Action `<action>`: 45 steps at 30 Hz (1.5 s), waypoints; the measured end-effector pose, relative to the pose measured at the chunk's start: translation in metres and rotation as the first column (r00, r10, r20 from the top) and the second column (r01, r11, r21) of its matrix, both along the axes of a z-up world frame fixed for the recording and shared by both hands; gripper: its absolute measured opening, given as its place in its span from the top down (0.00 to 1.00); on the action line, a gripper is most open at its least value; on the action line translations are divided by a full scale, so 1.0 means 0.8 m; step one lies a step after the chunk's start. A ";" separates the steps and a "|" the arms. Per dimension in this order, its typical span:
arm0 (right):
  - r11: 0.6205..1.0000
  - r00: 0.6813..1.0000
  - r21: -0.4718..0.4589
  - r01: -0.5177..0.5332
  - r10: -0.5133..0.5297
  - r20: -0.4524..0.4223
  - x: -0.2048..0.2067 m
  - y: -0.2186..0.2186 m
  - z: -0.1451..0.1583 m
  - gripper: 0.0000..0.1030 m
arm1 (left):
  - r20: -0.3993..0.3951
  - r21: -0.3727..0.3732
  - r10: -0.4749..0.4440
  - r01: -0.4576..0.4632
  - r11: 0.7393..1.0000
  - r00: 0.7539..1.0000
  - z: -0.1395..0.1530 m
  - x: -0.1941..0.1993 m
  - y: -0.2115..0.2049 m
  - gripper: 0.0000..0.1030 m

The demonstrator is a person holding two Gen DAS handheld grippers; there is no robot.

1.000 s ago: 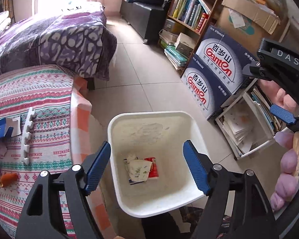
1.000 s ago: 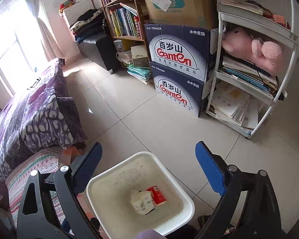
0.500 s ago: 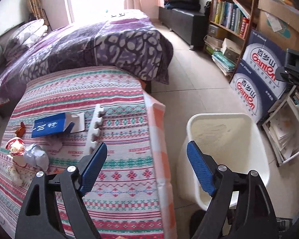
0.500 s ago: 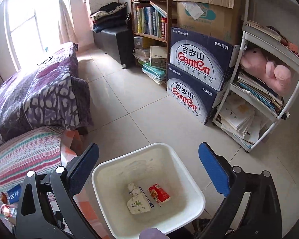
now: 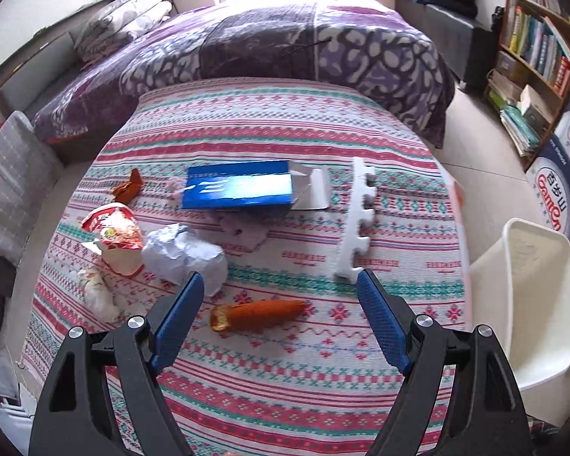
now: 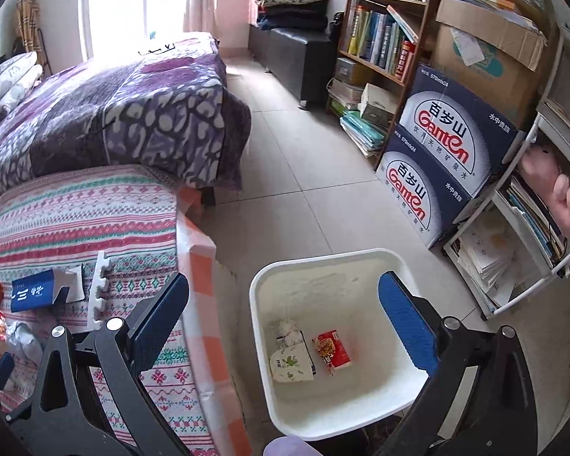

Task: Collect trash
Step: 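Move both open tools back over the table toward the remaining trash, then grasp the white wrapped bag with the left tool while the right grasps crumpled paper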

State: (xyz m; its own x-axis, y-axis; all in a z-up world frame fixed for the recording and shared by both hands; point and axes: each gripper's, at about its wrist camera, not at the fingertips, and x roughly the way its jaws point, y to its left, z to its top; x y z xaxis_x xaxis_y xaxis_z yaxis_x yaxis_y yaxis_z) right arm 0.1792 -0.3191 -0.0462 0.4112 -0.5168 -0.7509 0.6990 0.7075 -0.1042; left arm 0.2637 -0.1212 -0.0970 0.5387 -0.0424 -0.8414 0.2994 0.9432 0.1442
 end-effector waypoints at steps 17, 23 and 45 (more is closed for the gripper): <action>0.966 0.962 0.005 -0.260 0.259 -0.083 0.073 0.123 -0.036 0.07 | -0.268 0.109 0.401 -0.386 0.916 0.876 -0.056 0.095 0.217 0.22; 0.910 0.905 0.022 -0.413 0.413 -0.102 0.090 0.173 -0.049 0.07 | -0.356 0.025 0.381 -0.399 0.917 0.853 -0.082 0.109 0.250 0.22; 0.627 0.603 0.083 -0.775 0.772 -0.199 0.165 0.329 -0.099 0.07 | -0.266 -0.210 0.376 -0.434 0.876 0.888 0.024 0.090 0.317 0.71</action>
State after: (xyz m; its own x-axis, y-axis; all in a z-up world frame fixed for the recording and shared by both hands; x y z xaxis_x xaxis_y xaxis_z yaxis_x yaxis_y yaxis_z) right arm 0.3116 -0.0562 -0.1254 0.5063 -0.0847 -0.8582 -0.1459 0.9724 -0.1820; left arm 0.3358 0.1323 -0.0775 0.3674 -0.0886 -0.9258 -0.1214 0.9824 -0.1422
